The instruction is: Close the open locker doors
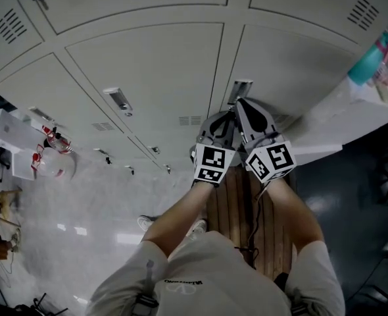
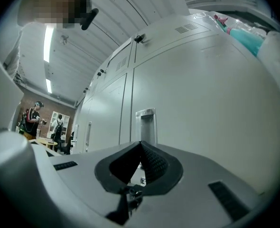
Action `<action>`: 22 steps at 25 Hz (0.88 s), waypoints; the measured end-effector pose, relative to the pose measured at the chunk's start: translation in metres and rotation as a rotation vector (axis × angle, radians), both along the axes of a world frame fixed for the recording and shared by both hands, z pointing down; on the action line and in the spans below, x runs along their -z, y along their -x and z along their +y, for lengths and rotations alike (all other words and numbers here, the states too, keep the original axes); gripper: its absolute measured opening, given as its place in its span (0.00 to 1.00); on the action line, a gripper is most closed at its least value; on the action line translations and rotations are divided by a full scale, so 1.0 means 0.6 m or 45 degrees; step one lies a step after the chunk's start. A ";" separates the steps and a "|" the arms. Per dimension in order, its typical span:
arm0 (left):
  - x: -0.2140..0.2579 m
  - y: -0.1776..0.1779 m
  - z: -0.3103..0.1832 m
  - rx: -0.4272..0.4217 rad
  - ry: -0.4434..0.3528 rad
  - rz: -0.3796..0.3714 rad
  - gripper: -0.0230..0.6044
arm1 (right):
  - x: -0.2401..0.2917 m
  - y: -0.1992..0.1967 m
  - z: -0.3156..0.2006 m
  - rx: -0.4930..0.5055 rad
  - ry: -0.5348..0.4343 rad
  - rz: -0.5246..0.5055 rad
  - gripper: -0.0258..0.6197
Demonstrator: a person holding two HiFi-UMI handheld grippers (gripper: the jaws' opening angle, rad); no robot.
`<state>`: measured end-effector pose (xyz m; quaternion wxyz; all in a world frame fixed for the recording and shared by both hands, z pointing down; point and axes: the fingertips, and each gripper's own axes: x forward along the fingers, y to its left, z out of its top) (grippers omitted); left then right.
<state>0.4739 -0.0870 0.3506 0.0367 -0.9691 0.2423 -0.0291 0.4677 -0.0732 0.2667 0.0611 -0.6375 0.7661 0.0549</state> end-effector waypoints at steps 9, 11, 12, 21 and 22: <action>-0.001 0.001 0.003 -0.007 -0.025 0.011 0.04 | -0.071 0.007 0.132 -0.016 0.113 -0.017 0.05; -0.001 0.011 0.004 -0.005 -0.036 0.007 0.04 | -0.089 0.009 0.147 -0.033 0.140 -0.042 0.05; -0.002 0.020 0.005 -0.003 -0.041 0.001 0.04 | -0.094 0.010 0.152 -0.044 0.144 -0.056 0.05; 0.013 0.277 0.068 0.061 -0.015 0.010 0.04 | -0.067 0.080 0.186 -0.043 0.101 -0.095 0.05; 0.023 0.321 0.074 0.083 -0.008 0.023 0.04 | -0.058 0.093 0.193 -0.041 0.095 -0.102 0.05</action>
